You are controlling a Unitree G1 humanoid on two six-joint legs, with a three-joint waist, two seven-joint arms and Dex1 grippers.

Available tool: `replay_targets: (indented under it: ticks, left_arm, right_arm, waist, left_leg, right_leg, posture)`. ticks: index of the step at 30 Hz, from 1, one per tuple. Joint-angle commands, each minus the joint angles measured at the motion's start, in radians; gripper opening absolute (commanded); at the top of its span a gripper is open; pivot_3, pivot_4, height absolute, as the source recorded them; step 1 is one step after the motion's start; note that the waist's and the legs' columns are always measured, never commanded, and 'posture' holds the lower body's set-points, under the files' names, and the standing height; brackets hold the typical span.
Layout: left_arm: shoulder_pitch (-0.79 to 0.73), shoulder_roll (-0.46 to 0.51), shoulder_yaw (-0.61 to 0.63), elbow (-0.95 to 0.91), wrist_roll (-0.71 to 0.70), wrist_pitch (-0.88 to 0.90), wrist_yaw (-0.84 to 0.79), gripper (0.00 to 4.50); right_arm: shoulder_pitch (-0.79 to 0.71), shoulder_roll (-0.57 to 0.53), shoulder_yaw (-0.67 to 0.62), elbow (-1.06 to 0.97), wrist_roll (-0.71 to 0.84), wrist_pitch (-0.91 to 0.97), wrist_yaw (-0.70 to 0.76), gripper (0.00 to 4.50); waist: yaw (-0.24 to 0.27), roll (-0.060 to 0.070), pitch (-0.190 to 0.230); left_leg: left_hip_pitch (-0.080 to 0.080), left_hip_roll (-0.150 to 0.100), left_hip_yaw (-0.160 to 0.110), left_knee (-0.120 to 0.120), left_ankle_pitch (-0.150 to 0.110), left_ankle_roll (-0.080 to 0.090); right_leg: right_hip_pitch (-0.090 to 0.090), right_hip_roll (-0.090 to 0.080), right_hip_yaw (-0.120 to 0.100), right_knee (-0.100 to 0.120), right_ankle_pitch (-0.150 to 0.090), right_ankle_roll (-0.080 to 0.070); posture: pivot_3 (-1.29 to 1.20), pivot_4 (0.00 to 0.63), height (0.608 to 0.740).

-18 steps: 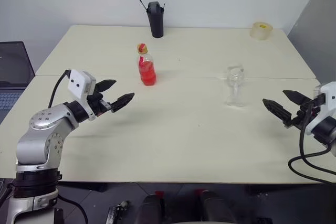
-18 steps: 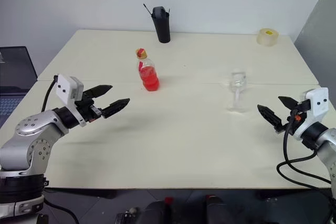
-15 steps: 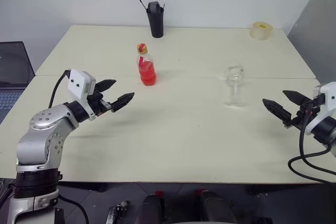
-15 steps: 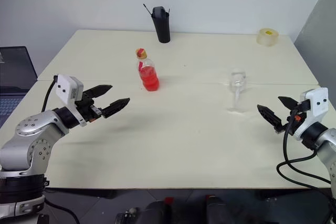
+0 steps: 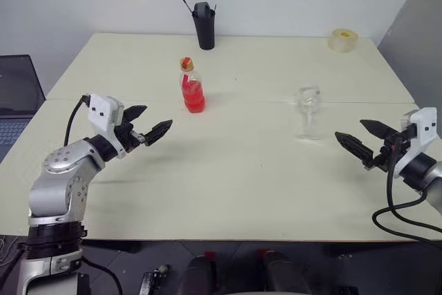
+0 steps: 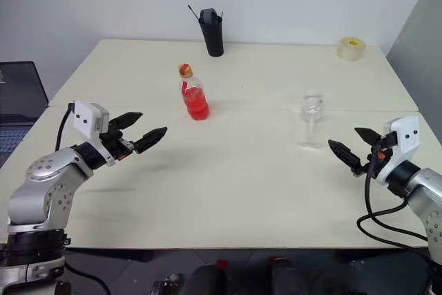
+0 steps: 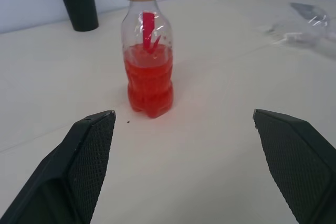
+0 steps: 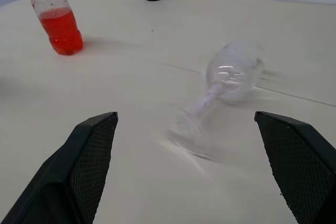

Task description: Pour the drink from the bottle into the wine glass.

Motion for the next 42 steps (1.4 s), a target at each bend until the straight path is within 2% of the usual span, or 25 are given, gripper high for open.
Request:
replay_targets:
  ticks: [1, 7, 15, 24, 34, 42]
  left_arm:
    - [-0.052, -0.039, -0.046, 0.018, 0.059, -0.048, 0.049, 4.5]
    - [-0.124, -0.136, -0.128, 0.1, 0.154, -0.079, 0.132, 4.5]
    - [-0.264, -0.266, -0.187, 0.306, 0.275, -0.15, 0.285, 4.5]
    - [-0.394, -0.371, -0.175, 0.527, 0.322, -0.271, 0.395, 4.5]
    - [-0.474, -0.401, -0.152, 0.706, 0.35, -0.437, 0.492, 4.5]
    - [-0.563, -0.433, -0.12, 0.889, 0.329, -0.556, 0.478, 4.5]
  right_arm:
    - [-0.05, 0.011, 0.073, -0.092, 0.024, 0.02, -0.02, 4.46]
    - [-0.133, 0.071, 0.259, -0.155, -0.028, 0.038, -0.088, 4.46]
    - [-0.17, 0.135, 0.357, -0.147, -0.089, 0.01, -0.126, 4.46]
    - [-0.175, 0.152, 0.365, -0.151, -0.123, 0.007, -0.131, 4.46]
    - [-0.162, 0.158, 0.358, -0.162, -0.141, 0.007, -0.149, 4.46]
    - [-0.153, 0.161, 0.354, -0.176, -0.148, 0.014, -0.156, 4.46]
  waist:
    - [0.0, 0.0, 0.0]
    - [-0.001, 0.0, 0.0]
    - [0.001, 0.0, 0.0]
    - [-0.002, 0.0, 0.0]
    - [0.0, -0.001, 0.0]
    - [0.001, -0.001, 0.0]
  left_leg:
    - [0.0, 0.0, 0.0, 0.0, 0.0, 0.0]
    - [-0.001, 0.0, 0.0, 0.001, 0.0, 0.0]
    - [-0.001, -0.001, -0.001, 0.002, 0.0, 0.0]
    - [-0.001, -0.001, -0.001, 0.001, 0.0, 0.0]
    - [-0.001, -0.002, -0.001, 0.001, 0.0, -0.001]
    - [-0.002, -0.002, -0.001, 0.002, 0.0, -0.001]
  right_leg:
    - [0.0, 0.0, 0.0, 0.0, 0.0, 0.0]
    - [0.0, 0.0, 0.0, 0.0, 0.0, 0.0]
    - [-0.001, 0.0, -0.001, 0.001, 0.0, 0.0]
    - [-0.001, 0.0, -0.001, 0.001, 0.0, 0.0]
    - [-0.001, 0.0, -0.001, 0.001, 0.0, 0.0]
    - [-0.001, 0.0, -0.002, 0.001, 0.0, 0.0]
  posture:
    - [0.0, 0.15, 0.74]
    - [0.0, 0.15, 0.74]
    - [0.0, 0.15, 0.74]
    - [0.0, 0.15, 0.74]
    - [0.0, 0.15, 0.74]
    - [0.0, 0.15, 0.74]
